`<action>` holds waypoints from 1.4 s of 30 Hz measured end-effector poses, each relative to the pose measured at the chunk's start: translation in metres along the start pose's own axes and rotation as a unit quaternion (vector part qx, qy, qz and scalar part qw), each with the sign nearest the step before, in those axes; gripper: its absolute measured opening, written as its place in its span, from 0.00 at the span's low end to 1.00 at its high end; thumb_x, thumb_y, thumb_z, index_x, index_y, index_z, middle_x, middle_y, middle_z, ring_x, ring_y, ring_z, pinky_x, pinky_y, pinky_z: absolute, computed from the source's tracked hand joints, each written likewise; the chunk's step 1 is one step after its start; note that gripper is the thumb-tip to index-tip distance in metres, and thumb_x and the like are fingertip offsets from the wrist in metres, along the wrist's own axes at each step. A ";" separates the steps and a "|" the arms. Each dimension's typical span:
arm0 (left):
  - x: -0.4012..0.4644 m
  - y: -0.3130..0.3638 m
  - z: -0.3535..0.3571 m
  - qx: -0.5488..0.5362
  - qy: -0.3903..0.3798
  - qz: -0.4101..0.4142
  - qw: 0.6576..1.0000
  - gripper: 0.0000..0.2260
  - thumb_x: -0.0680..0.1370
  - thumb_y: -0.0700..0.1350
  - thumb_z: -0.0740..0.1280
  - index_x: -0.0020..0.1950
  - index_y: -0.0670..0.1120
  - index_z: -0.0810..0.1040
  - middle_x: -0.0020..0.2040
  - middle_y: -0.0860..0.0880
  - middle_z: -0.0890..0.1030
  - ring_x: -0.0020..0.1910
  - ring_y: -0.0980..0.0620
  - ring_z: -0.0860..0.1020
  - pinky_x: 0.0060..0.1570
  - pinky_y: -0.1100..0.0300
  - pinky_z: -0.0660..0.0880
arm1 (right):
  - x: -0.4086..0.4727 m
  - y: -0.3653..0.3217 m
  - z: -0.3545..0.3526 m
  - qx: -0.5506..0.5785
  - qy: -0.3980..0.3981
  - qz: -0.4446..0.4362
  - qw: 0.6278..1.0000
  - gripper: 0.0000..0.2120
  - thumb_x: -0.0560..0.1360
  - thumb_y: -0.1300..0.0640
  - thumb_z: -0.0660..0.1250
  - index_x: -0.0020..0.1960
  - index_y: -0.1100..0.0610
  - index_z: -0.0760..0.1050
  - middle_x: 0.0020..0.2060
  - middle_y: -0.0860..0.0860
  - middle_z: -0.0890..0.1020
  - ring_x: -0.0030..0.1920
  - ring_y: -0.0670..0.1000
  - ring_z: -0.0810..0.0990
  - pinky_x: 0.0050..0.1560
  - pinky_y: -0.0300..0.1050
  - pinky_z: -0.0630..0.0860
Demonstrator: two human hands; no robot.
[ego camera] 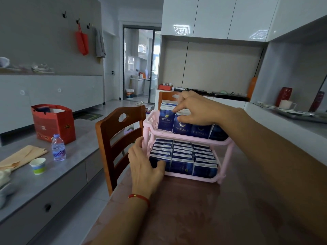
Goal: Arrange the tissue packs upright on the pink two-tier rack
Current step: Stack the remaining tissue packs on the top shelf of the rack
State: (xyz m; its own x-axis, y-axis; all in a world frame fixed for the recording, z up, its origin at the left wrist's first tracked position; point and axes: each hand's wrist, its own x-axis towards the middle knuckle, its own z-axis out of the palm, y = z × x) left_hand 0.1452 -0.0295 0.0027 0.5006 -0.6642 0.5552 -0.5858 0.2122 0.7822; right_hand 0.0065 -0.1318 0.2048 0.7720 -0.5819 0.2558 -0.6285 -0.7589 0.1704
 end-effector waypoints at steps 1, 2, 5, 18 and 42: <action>0.000 0.001 0.000 -0.001 0.000 0.000 1.000 0.38 0.68 0.52 0.69 0.75 0.44 0.61 0.70 0.44 0.66 0.69 0.46 0.68 0.67 0.41 0.72 | -0.001 0.000 0.001 0.007 0.008 -0.001 1.000 0.20 0.76 0.46 0.69 0.68 0.48 0.76 0.65 0.52 0.72 0.67 0.55 0.69 0.65 0.58 0.71; 0.000 0.001 0.000 -0.004 0.000 -0.001 1.000 0.38 0.68 0.53 0.69 0.75 0.44 0.61 0.70 0.45 0.66 0.70 0.46 0.68 0.67 0.41 0.72 | -0.001 0.001 0.002 0.012 0.014 -0.002 1.000 0.21 0.76 0.47 0.69 0.68 0.48 0.76 0.65 0.52 0.72 0.68 0.55 0.69 0.66 0.58 0.71; 0.000 0.000 0.000 -0.009 0.001 -0.006 1.000 0.38 0.67 0.53 0.70 0.74 0.44 0.61 0.70 0.45 0.66 0.70 0.46 0.68 0.68 0.40 0.72 | -0.003 0.002 0.004 0.007 0.022 -0.011 1.000 0.21 0.76 0.47 0.69 0.68 0.48 0.74 0.70 0.52 0.71 0.71 0.55 0.67 0.70 0.57 0.67; 0.000 0.000 0.000 0.007 0.014 0.009 1.000 0.39 0.66 0.53 0.68 0.74 0.41 0.62 0.69 0.43 0.66 0.68 0.44 0.68 0.67 0.45 0.72 | -0.020 0.008 0.012 -0.012 0.073 -0.023 0.997 0.25 0.77 0.44 0.67 0.72 0.50 0.69 0.72 0.52 0.70 0.72 0.53 0.66 0.70 0.55 0.63; -0.084 0.100 0.158 0.074 -0.331 0.330 0.881 0.24 0.68 0.44 0.65 0.65 0.47 0.73 0.61 0.50 0.73 0.60 0.50 0.71 0.61 0.53 0.71 | -0.296 0.272 0.190 0.033 0.060 0.539 0.840 0.22 0.81 0.49 0.58 0.73 0.54 0.66 0.74 0.57 0.65 0.72 0.62 0.65 0.68 0.59 0.66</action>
State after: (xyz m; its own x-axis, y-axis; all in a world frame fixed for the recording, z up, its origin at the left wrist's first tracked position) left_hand -0.0569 -0.0656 -0.0105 -0.4330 -0.7142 0.5500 -0.7106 0.6458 0.2792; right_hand -0.3746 -0.2213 -0.0058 -0.2597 -0.9102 0.3226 -0.9462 0.1731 -0.2733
